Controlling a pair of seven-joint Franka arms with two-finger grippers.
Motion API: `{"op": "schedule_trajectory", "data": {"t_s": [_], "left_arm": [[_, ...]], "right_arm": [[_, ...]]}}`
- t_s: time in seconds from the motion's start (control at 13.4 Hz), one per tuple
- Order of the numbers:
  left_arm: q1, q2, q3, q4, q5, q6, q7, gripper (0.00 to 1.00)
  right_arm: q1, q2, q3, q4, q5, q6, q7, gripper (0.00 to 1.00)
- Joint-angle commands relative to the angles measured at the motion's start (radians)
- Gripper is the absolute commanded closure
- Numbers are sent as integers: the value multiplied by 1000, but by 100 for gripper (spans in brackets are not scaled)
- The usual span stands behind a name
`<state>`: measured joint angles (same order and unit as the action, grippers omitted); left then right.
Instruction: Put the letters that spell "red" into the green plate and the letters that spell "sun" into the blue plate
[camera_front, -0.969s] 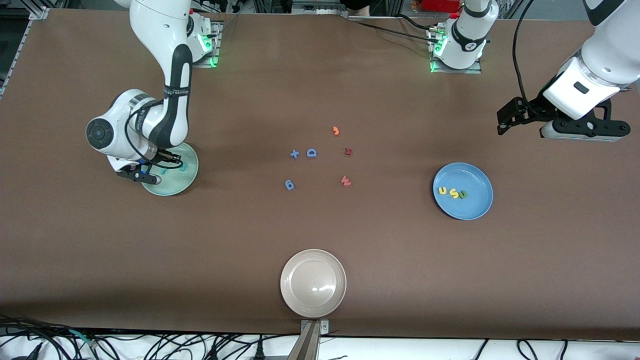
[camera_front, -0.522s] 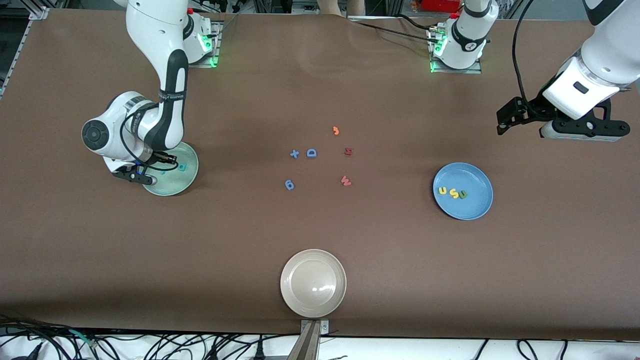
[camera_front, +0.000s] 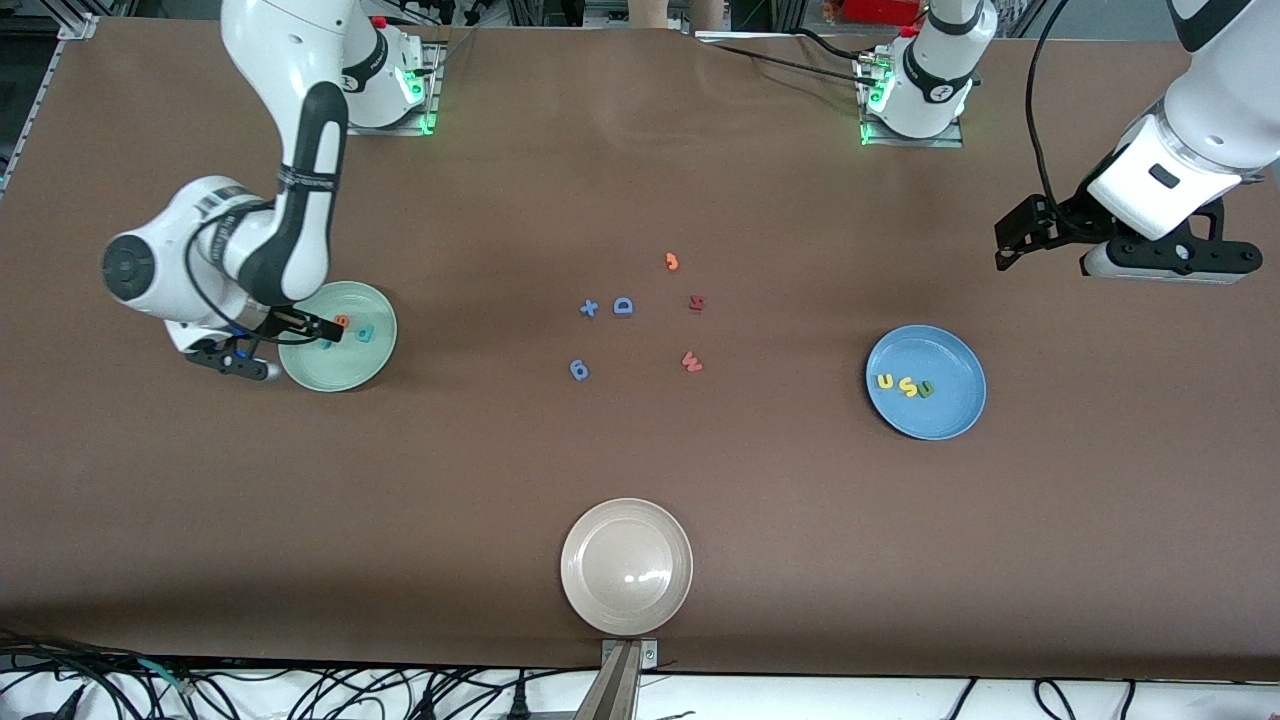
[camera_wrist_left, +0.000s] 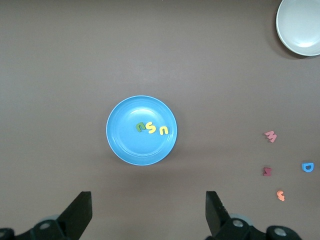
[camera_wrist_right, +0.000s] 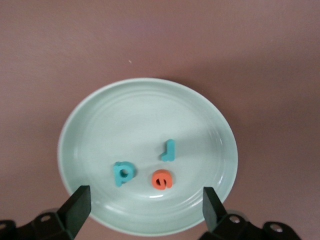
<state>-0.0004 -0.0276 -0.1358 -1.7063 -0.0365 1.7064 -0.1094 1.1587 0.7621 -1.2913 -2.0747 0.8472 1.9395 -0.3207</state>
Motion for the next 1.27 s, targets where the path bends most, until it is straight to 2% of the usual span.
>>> {"op": "schedule_trajectory", "data": {"t_s": [0.0, 0.3, 0.6, 0.75, 0.97, 1.19], "left_arm": [[7, 18, -8, 34, -11, -24, -6, 0], [0, 18, -8, 34, -11, -22, -7, 0], [0, 18, -8, 34, -11, -22, -7, 0], [0, 18, -8, 34, -11, -22, -7, 0], [-1, 18, -10, 36, -5, -22, -7, 0], [-1, 18, -10, 36, -3, -24, -7, 0]], "right_arm": [[4, -3, -74, 97, 7, -129, -14, 1], [-2, -1, -158, 304, -66, -301, 57, 1], [-13, -3, -190, 438, -66, -416, 167, 1], [-37, -3, -207, 511, -60, -522, 204, 1], [-48, -4, -198, 619, -71, -591, 319, 1], [-103, -15, -197, 714, -76, -680, 339, 1]]}}
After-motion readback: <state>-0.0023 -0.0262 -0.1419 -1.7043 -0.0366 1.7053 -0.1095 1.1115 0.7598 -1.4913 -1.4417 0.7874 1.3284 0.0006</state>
